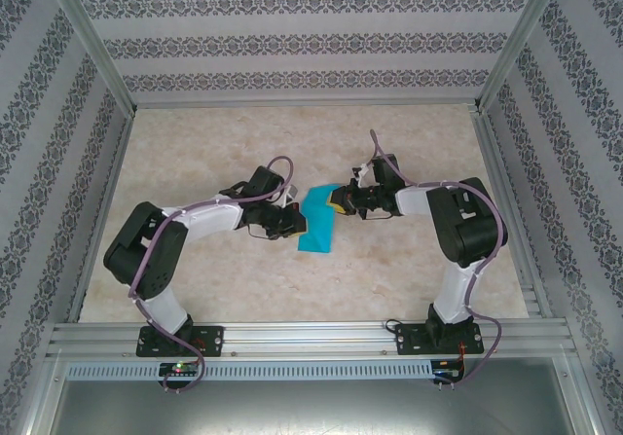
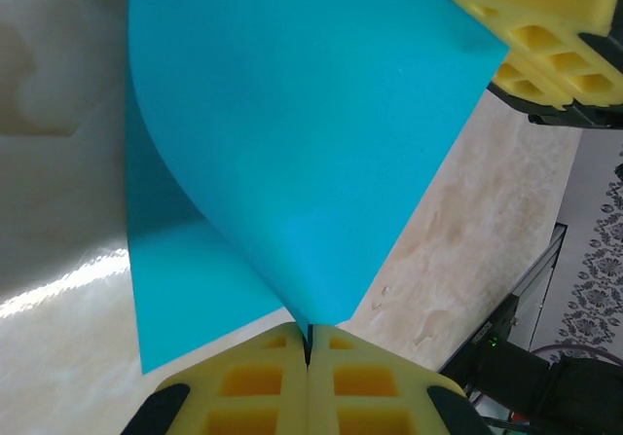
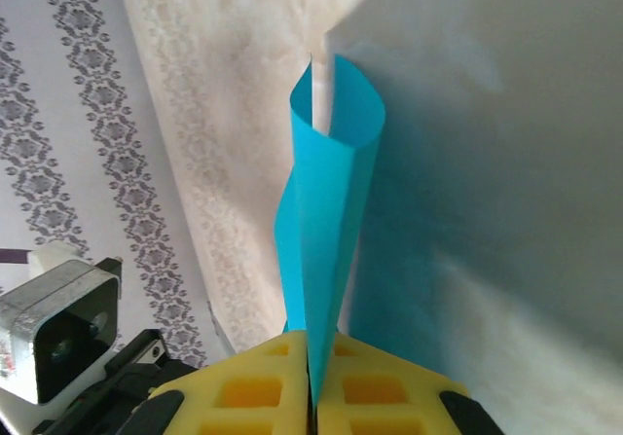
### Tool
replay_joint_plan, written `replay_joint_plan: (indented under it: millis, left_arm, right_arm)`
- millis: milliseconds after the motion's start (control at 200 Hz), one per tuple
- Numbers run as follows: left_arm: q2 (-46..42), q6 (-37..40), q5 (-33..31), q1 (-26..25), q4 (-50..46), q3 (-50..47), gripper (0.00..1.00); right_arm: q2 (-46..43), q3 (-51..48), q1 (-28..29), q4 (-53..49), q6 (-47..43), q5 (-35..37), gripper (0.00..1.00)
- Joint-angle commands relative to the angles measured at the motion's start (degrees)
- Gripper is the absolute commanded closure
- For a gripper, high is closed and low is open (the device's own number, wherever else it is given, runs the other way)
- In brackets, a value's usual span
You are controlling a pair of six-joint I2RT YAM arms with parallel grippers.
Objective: Fold a paper plane with a square sheet of paper (pick it up from the middle)
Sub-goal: Fold the triangle a second time at the center of the table.
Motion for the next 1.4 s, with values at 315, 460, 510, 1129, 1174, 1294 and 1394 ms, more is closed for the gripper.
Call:
replay_joint_plan:
  millis: [315,460,510,1129,1174,1294,1394]
  left_arm:
    - [6.0,0.2,0.7,-1.3,2.0,4.9,0.94]
    - [8.0,0.1,1.1,-1.5,1.9,6.6,0.94]
    - [8.5,0.2,1.2,-1.6,1.7,7.3,0.94]
    - [13.7,1.2,2.1,-2.5,0.0,12.5,0.93]
    - [14.0,1.2,2.1,-2.5,0.0,12.6,0.93]
    - [14.9,1.7,2.0,-2.5,-0.1,12.5,0.93]
    - [15.4,2.3,1.6,-2.5,-0.5,12.3,0.93]
  right_arm:
    - [1.5,6.8,0.1,-17.5,-16.4,7.1,0.87]
    - [1.9,7.4,0.4,-19.1,-18.2,8.5,0.88]
    - [2.2,7.5,0.5,-19.3,-18.4,8.8,0.89]
    - [3.3,9.6,1.2,-22.6,-23.4,11.1,0.9]
    - [3.2,9.6,1.2,-22.8,-23.4,11.3,0.89]
    - [2.4,9.9,1.3,-23.5,-23.7,12.0,0.88]
    - [1.3,10.8,1.6,-25.7,-24.8,13.8,0.84]
